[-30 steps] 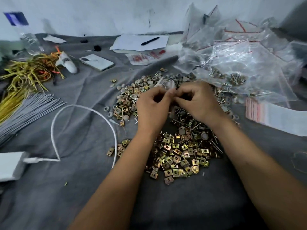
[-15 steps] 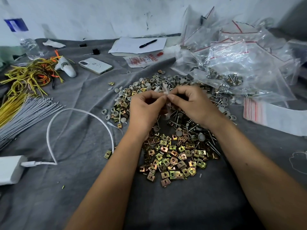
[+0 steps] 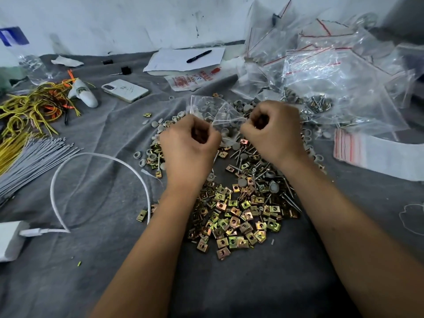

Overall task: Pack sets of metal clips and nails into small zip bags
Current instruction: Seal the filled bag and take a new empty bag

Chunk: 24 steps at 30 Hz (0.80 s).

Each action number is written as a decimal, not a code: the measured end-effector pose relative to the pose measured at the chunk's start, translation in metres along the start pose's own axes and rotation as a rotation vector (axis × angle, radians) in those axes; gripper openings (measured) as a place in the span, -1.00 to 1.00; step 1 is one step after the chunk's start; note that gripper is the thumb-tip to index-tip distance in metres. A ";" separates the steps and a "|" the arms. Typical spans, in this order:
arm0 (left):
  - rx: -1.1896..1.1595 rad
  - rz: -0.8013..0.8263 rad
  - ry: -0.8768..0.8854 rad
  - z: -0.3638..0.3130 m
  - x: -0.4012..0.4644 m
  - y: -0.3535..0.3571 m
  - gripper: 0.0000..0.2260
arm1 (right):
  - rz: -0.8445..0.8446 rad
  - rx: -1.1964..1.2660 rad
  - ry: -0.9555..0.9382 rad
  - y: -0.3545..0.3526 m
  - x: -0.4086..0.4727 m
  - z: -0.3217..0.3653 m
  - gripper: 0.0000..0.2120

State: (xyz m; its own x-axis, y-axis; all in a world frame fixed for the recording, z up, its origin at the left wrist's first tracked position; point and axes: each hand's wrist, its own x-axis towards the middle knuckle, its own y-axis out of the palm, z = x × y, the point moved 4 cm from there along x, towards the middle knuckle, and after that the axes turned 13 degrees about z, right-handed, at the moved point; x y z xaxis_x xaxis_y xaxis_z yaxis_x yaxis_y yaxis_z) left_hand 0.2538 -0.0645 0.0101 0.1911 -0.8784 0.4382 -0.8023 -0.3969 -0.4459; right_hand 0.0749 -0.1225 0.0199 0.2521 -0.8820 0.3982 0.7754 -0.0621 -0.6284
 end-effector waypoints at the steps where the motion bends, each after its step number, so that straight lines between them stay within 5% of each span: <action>1: 0.033 -0.014 0.030 -0.004 -0.001 0.000 -0.87 | 0.001 0.015 0.007 0.002 0.000 0.001 -0.89; 8: -0.038 0.072 0.154 -0.012 -0.004 0.013 -0.92 | 0.227 0.185 0.089 0.020 -0.002 0.000 -0.78; 18: 0.116 -0.009 0.022 -0.003 0.001 0.006 -0.76 | 0.083 0.184 0.075 0.011 0.000 -0.001 -0.81; 24: 0.168 -0.010 0.211 -0.013 -0.001 0.001 -0.76 | 0.038 0.292 0.180 0.010 0.003 -0.015 -0.85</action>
State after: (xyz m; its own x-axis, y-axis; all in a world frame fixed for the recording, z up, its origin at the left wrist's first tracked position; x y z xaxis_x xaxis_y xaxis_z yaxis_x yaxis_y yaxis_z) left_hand 0.2451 -0.0609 0.0195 0.0624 -0.8061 0.5884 -0.6926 -0.4595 -0.5561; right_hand 0.0745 -0.1329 0.0049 0.1983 -0.9509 0.2374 0.9068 0.0861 -0.4127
